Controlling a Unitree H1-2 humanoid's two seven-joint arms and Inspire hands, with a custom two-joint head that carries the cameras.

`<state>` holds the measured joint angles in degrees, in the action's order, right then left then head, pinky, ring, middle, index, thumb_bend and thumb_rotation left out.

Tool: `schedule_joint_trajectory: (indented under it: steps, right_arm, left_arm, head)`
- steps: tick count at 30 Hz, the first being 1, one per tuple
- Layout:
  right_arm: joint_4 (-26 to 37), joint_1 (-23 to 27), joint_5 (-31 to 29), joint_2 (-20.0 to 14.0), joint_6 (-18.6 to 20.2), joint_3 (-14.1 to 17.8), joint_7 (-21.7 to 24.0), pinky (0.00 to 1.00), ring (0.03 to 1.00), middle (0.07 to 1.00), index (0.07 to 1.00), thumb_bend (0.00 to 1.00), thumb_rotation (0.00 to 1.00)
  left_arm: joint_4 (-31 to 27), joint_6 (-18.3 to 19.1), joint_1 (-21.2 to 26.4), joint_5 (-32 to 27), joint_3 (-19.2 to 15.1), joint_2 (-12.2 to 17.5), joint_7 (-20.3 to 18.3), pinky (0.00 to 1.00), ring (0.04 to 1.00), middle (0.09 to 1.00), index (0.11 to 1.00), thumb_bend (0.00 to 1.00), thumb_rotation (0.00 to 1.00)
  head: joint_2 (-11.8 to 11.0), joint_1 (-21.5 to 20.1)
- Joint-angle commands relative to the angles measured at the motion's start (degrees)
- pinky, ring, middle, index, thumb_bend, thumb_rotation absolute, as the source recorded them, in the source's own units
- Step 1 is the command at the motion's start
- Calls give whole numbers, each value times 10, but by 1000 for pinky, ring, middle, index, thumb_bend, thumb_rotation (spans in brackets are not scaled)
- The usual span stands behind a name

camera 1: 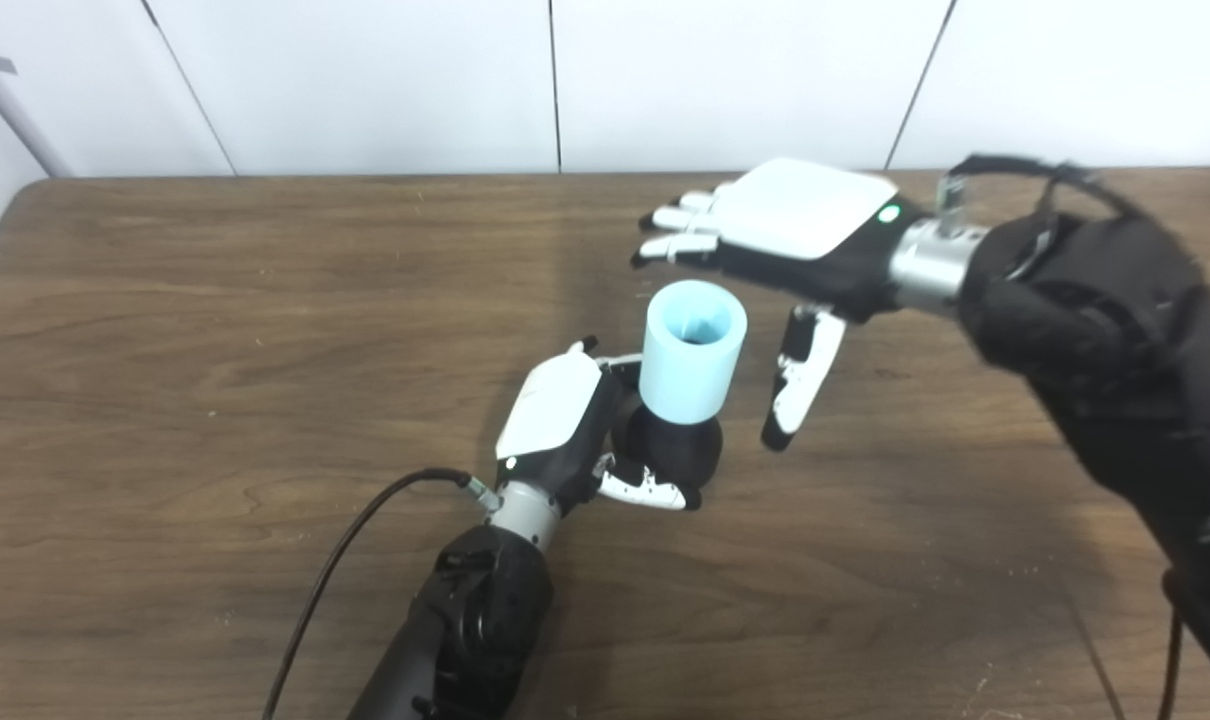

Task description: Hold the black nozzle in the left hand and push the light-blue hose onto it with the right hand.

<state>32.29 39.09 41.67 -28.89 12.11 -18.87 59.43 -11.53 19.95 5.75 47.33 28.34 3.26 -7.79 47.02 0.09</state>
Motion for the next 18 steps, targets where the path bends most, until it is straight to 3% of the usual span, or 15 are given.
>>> schedule_joint_trajectory:
  steps: [1, 7, 12, 15, 18]
  right_arm:
    - [19, 22, -16, -8, -10, 30, -37, 902, 971, 962, 902, 1000, 384]
    - [31, -7, -50, -16, -31, 80, -91, 864, 934, 929, 884, 1000, 462]
    - [47, -28, -56, -23, -30, 94, -101, 855, 934, 928, 883, 946, 545]
    - [49, -48, -68, -24, -46, 103, -119, 838, 929, 928, 878, 931, 567]
    - [59, -65, -74, -27, -59, 103, -125, 823, 922, 924, 874, 872, 648]
  left_arm:
    - [46, 31, -32, -4, 15, 8, -45, 1000, 762, 539, 451, 516, 0]
    - [49, 29, -32, -6, 13, 11, -42, 1000, 787, 542, 448, 515, 0]
    - [50, 30, -33, -7, 12, 12, -39, 1000, 796, 543, 446, 515, 0]
    - [51, 31, -34, -6, 12, 12, -39, 1000, 808, 545, 444, 514, 0]
    - [52, 31, -35, -7, 11, 13, -37, 1000, 802, 539, 448, 516, 0]
  head:
    - [0, 1]
    - [-3, 2]
    - [-4, 0]
    - [-4, 0]
    - [-7, 4]
